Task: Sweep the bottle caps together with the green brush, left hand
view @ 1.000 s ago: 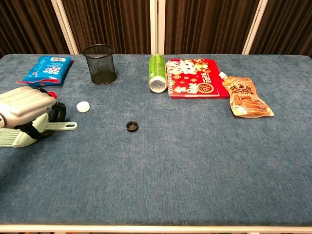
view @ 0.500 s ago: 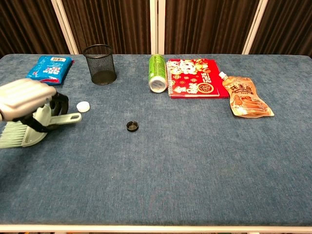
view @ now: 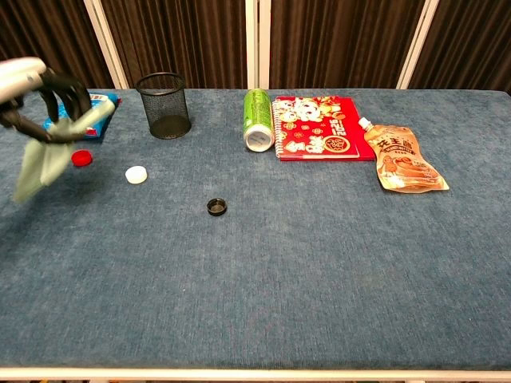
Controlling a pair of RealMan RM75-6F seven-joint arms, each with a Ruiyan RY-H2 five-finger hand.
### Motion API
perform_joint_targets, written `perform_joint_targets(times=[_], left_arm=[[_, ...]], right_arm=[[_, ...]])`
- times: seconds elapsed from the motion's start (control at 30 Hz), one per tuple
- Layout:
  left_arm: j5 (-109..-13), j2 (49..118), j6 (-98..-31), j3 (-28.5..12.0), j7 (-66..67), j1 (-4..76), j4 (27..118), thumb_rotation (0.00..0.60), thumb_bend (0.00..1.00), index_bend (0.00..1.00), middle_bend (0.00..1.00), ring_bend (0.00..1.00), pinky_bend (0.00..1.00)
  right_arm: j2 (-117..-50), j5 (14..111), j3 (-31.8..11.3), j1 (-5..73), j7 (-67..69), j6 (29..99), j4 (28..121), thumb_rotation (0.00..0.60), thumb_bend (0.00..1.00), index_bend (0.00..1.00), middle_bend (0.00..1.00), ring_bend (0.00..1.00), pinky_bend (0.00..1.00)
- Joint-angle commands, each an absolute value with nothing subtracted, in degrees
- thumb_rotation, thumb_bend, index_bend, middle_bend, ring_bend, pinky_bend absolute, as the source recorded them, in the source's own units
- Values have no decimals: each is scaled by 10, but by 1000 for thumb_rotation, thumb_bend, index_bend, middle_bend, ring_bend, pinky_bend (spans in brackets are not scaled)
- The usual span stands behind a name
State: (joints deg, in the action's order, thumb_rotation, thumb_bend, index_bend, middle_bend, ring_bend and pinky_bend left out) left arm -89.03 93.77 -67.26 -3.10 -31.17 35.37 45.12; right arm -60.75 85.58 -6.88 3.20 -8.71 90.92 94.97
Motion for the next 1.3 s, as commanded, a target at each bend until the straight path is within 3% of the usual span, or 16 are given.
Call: perform_joint_targets(times=[0.03, 0.3, 0.57, 1.07, 1.3], left_arm=[[-909, 971, -651, -32, -447, 393, 320, 600, 460, 566, 622, 466, 495], [-928, 1030, -621, -5, -565, 422, 197, 600, 467, 568, 624, 465, 493], [-934, 1067, -588, 14, -618, 437, 134, 600, 468, 570, 626, 465, 495], [-941, 1080, -570, 35, -686, 456, 116, 600, 468, 568, 626, 465, 496], [-958, 1087, -613, 50, -708, 472, 136, 600, 467, 568, 625, 465, 496]], right_arm=[[-603, 858, -68, 28, -99, 916, 961, 600, 153, 0, 105, 0, 0], [-596, 864, -64, 17, -134, 931, 996, 600, 152, 0, 105, 0, 0], [-594, 871, -62, 6, -162, 949, 1022, 600, 151, 0, 108, 0, 0], [-600, 880, -59, -6, -175, 964, 1033, 600, 150, 0, 114, 0, 0], [-601, 887, -55, -17, -170, 977, 1032, 600, 146, 0, 114, 0, 0]])
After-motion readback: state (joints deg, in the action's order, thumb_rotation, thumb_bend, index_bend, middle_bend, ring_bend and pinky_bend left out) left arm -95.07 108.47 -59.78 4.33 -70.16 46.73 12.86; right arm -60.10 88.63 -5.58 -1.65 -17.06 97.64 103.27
